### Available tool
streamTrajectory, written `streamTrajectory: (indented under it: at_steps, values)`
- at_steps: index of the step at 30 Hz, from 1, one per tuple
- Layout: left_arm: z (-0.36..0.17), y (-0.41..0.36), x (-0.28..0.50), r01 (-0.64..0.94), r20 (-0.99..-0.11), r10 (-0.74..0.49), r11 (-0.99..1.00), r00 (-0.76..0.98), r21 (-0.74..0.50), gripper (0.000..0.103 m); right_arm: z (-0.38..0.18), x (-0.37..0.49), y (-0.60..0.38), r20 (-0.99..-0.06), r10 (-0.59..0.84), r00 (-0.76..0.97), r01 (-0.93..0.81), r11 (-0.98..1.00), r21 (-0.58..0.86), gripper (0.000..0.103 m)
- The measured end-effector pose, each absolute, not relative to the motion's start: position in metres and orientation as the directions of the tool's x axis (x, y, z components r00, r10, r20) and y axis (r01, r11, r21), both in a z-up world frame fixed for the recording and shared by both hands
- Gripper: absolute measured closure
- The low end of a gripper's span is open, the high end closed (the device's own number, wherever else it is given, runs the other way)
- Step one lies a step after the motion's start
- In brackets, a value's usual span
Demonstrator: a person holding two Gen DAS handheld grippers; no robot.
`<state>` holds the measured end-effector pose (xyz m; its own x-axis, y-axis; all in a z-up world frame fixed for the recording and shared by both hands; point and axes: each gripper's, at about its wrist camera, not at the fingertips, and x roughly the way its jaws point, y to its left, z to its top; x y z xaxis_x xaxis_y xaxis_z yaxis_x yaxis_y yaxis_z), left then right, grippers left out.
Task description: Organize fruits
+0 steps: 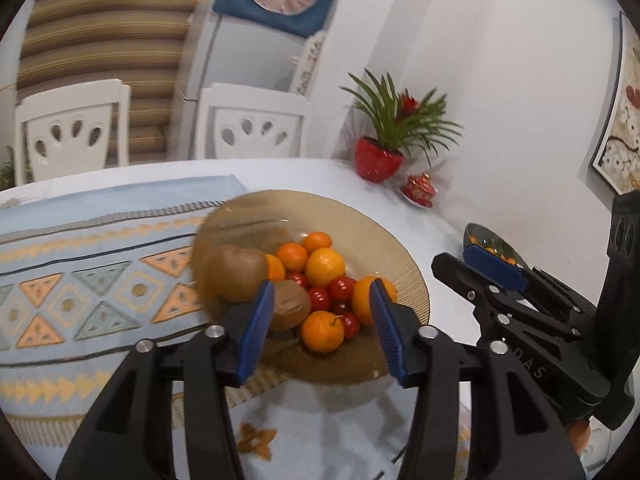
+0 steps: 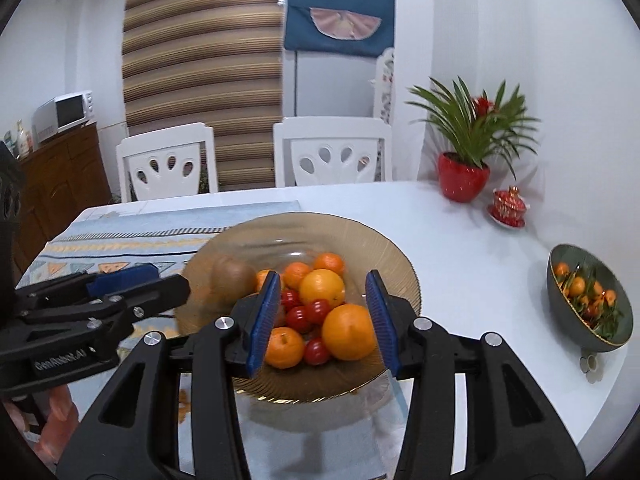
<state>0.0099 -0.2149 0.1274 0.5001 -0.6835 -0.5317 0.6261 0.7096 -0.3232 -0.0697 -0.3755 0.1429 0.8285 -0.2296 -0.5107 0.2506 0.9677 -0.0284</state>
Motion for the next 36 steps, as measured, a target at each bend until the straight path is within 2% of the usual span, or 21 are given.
streamTrajectory:
  at_steps: [3,9,14,23,36]
  values:
    - [0.133,-0.187,-0.004,0.578,-0.523,-0.638,0.758,0.565,-0.301,0.050,0.146,-0.076,-0.358,-0.501,-0.208,0.840,0.222,0.974,-0.032,0.056]
    - [0.139,-0.138,-0.041,0.448,-0.516,-0.459,0.881,0.724,-0.154,0.050,0.144,-0.080,-0.313,-0.504,-0.136,0.853,0.142,0.989,-0.026,0.053]
    - [0.140,-0.098,-0.065,0.361,-0.501,-0.355,0.928,0.790,-0.088,0.050,0.134,-0.077,-0.266,-0.524,-0.063,0.849,0.061,0.998,-0.021,0.052]
    - [0.126,-0.035,-0.089,0.263,-0.515,-0.256,0.963,0.818,-0.062,0.050,0.093,-0.073,-0.198,-0.587,0.027,0.809,-0.024,1.000,0.012,0.048]
    - [0.081,-0.006,-0.070,0.199,-0.583,-0.211,0.976,0.785,-0.085,0.050,0.044,-0.054,-0.164,-0.670,0.063,0.740,-0.041,0.998,0.049,0.047]
